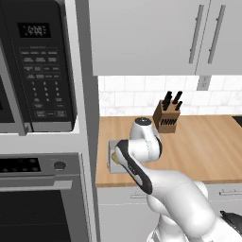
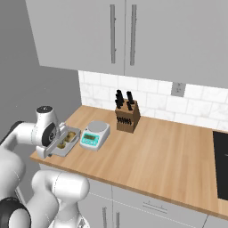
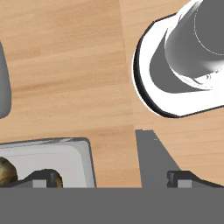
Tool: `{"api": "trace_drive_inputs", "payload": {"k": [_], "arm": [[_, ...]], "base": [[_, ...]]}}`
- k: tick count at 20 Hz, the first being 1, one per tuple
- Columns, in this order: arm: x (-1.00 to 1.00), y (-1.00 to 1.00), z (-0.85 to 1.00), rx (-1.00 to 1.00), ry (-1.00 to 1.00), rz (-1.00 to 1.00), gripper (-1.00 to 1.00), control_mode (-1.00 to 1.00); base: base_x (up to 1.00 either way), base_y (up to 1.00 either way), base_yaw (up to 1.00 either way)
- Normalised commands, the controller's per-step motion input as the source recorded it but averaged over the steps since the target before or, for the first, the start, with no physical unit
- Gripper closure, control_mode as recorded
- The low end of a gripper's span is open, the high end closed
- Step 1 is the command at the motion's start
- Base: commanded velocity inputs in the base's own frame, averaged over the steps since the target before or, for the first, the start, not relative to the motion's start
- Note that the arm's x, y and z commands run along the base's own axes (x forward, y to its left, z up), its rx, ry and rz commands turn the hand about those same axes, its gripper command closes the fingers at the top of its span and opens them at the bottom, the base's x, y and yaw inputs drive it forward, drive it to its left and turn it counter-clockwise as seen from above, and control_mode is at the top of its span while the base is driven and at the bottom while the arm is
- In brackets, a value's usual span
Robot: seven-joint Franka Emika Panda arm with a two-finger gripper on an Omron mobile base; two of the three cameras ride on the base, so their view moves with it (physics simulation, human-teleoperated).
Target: Take the meat container that has the fish and place it on the second highest rack of the freezer. Then take the vegetable container that has the potato and onion and place it on the highest rack of the freezer.
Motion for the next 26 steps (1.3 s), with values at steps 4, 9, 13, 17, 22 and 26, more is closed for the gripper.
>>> {"api": "trace_drive_inputs", "payload": {"k": [4, 9, 13, 17, 22, 26], "arm": [[0.49, 0.01, -0.21, 0.0, 0.03, 0.0, -1.0, -1.0], [0.33, 0.12, -0.21, -0.01, 0.03, 0.0, -1.0, -1.0], [0.22, 0.13, -0.2, -0.03, 0.07, -0.01, -1.0, -1.0], [0.0, -0.03, -0.26, -0.04, 0.07, -0.06, 1.0, -1.0], [0.0, -0.21, -0.36, -0.03, 0.02, -0.07, 1.0, -1.0], [-0.04, -0.1, -0.18, -0.01, 0.0, -0.03, 1.0, -1.0]], "base": [[0.0, 0.0, 0.0], [0.0, 0.0, 0.0], [0.0, 0.0, 0.0], [0.0, 0.0, 0.0], [0.0, 0.0, 0.0], [0.0, 0.0, 0.0]]}}
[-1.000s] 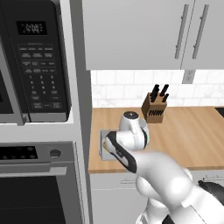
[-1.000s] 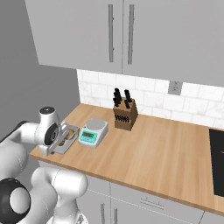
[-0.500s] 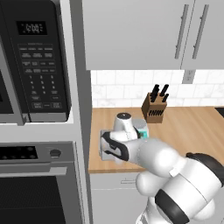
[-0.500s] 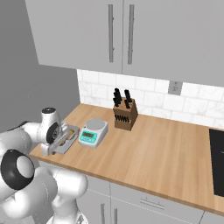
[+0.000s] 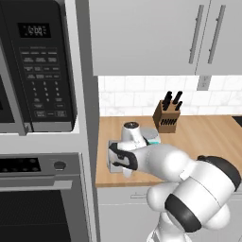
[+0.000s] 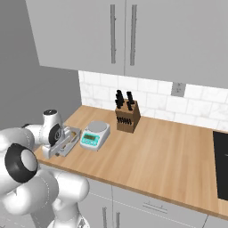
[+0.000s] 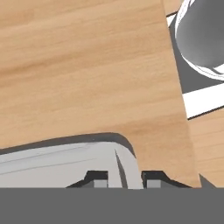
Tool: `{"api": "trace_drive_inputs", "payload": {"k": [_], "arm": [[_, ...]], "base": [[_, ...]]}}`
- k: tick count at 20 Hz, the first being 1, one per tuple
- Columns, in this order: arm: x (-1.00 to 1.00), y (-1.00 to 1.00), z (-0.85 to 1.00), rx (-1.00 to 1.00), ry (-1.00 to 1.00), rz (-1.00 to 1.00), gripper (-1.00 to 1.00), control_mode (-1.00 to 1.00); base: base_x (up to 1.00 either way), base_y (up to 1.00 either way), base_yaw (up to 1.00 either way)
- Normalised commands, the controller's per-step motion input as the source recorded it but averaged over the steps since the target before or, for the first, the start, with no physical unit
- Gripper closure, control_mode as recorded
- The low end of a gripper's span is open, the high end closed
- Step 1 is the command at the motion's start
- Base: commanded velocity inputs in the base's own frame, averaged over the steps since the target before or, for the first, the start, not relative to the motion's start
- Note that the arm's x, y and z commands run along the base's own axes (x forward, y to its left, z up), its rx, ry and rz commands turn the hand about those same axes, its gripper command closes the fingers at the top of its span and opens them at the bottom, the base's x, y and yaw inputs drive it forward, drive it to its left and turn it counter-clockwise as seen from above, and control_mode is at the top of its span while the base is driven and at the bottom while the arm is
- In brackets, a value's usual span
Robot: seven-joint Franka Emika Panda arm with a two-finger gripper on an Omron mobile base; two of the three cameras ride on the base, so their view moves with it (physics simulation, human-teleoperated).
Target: Take the meat container that has the fish and place it on the second highest rack of the freezer. Then take the vegetable container that has the potato and onion and place it on the highest rack of the freezer.
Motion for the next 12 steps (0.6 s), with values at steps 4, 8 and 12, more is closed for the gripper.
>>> {"api": "trace_drive_inputs", "payload": {"k": [4, 8, 12], "arm": [[-0.35, -0.33, 0.26, 0.0, -0.03, 0.0, 1.0, -1.0], [-0.37, -0.4, 0.88, 0.05, -0.15, 0.01, 1.0, -1.0], [-0.34, -0.43, 1.0, 0.08, -0.08, 0.2, 1.0, -1.0]], "base": [[0.0, 0.0, 0.0], [0.0, 0.0, 0.0], [0.0, 0.0, 0.0]]}}
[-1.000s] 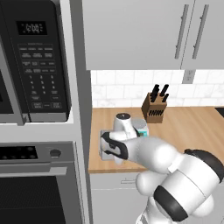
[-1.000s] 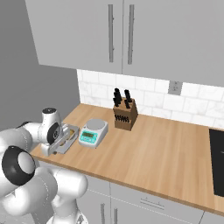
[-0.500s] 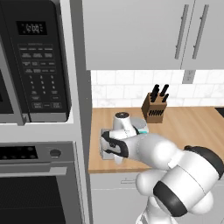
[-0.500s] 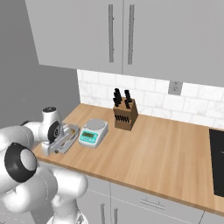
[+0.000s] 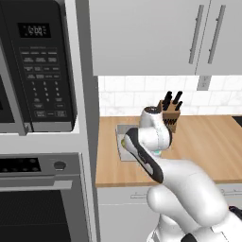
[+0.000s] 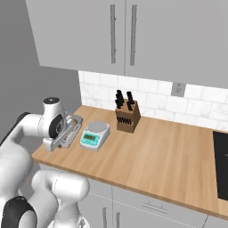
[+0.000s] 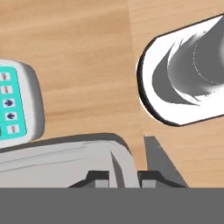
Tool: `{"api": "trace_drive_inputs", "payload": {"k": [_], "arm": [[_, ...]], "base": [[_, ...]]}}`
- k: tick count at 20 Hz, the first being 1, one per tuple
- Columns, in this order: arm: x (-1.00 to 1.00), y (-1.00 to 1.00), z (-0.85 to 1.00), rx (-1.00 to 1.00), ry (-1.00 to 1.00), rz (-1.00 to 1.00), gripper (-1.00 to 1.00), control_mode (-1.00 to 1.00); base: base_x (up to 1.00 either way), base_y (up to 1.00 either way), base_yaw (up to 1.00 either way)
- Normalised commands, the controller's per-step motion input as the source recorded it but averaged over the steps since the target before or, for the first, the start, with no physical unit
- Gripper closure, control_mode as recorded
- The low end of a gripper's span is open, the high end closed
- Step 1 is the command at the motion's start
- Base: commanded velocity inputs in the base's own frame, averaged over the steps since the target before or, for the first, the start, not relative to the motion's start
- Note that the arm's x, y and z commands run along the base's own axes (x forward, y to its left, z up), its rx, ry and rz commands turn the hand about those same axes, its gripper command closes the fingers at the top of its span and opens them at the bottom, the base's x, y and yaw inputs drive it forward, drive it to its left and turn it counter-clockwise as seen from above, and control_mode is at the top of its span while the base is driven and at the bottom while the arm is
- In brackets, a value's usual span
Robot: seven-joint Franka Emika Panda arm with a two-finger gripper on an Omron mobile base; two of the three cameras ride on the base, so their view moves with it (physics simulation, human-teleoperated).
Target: Take the meat container that has the fish and place it on the second highest rack of the freezer. Then take the vegetable container that has the potato and onion and place it on the highest rack of the freezer.
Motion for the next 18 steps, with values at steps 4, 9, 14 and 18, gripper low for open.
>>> {"api": "trace_drive_inputs", "payload": {"k": [4, 9, 14, 18], "arm": [[-0.49, -0.49, 1.0, 0.03, 0.02, 0.33, 1.0, -1.0], [-0.56, -0.51, 1.0, 0.0, 0.05, 0.33, 1.0, -1.0], [-0.4, -0.43, 1.0, 0.0, 0.02, 0.34, 1.0, -1.0], [-0.69, -0.3, 0.97, 0.0, 0.0, 0.43, 1.0, -1.0]], "base": [[0.0, 0.0, 0.0], [0.0, 0.0, 0.0], [0.0, 0.0, 0.0], [0.0, 0.0, 0.0]]}}
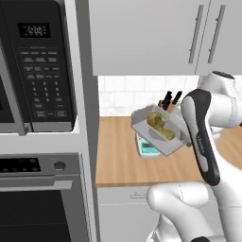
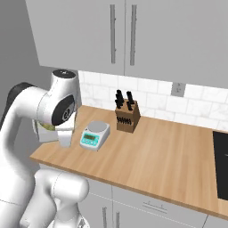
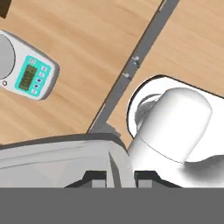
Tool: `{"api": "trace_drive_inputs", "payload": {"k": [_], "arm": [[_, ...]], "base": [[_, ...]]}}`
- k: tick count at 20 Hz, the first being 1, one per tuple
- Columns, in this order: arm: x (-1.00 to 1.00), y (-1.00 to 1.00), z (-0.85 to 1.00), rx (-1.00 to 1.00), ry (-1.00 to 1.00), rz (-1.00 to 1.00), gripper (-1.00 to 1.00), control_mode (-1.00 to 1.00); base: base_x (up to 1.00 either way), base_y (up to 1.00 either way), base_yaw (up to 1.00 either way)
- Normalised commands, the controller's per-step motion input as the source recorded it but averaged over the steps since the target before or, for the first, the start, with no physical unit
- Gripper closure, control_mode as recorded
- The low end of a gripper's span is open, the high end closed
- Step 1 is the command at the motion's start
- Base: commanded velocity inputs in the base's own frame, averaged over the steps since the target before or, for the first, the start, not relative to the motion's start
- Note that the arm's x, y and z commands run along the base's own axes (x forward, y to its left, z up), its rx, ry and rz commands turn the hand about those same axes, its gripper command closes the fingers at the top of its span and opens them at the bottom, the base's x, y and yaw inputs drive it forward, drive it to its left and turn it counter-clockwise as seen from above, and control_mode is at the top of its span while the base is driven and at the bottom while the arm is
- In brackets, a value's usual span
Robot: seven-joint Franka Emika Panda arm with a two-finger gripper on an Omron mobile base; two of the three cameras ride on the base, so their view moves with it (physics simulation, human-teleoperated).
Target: Take the meat container that has the fish and place it on the second highest rack of the freezer. Then take the vegetable container that has the potato and onion and place it on the highest rack of the freezer.
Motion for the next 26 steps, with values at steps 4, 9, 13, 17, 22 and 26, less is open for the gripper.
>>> {"api": "trace_drive_inputs", "payload": {"k": [4, 9, 13, 17, 22, 26], "arm": [[-0.92, -0.12, 0.72, 0.0, -0.01, 0.5, 1.0, -1.0], [-0.91, 0.07, 0.55, -0.03, -0.15, 0.25, 1.0, -1.0], [-0.25, 0.17, 0.29, -0.07, -0.05, 0.04, 1.0, -1.0], [0.0, 0.24, 0.0, -0.09, 0.01, 0.07, 1.0, -1.0], [-0.2, 0.05, -0.01, -0.04, 0.04, 0.0, 1.0, -1.0], [0.0, 0.0, 0.0, 0.0, 0.0, 0.0, 1.0, 1.0]], "base": [[0.0, 0.0, 0.0], [0.0, 0.0, 0.0], [0.0, 0.0, 0.0], [0.0, 0.0, 0.0], [0.0, 0.0, 0.0], [-0.99, 0.18, 0.0]]}}
